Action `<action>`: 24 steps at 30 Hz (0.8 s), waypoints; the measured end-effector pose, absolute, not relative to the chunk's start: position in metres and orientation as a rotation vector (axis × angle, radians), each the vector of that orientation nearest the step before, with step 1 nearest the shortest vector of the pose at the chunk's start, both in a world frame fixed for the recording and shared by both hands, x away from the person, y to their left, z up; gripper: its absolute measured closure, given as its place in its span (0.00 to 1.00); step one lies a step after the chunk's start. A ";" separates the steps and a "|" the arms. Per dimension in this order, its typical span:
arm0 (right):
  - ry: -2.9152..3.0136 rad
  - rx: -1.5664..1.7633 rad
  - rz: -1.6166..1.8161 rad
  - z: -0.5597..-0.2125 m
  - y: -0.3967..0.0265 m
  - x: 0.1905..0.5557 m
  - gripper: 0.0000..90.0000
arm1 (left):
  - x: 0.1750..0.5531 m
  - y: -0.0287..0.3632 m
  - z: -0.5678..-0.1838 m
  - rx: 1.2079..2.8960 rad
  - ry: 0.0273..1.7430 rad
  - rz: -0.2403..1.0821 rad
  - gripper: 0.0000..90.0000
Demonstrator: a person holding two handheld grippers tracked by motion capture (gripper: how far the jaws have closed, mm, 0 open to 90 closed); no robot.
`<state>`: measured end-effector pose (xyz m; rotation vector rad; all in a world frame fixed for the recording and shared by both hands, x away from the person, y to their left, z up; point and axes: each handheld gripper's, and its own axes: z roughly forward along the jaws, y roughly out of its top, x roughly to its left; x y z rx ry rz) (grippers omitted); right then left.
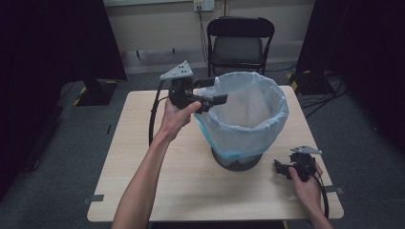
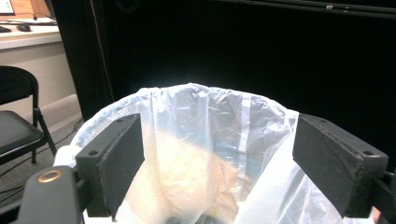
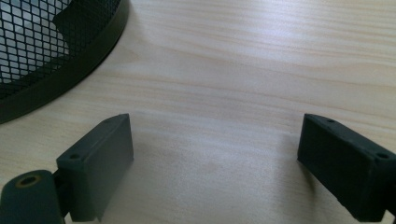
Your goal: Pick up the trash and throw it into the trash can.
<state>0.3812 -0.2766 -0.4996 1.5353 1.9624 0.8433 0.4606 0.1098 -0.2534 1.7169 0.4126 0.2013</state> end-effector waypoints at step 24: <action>1.962 1.536 0.844 -0.500 -0.277 0.381 0.11 | 0.438 0.194 -0.275 1.727 0.568 0.351 0.18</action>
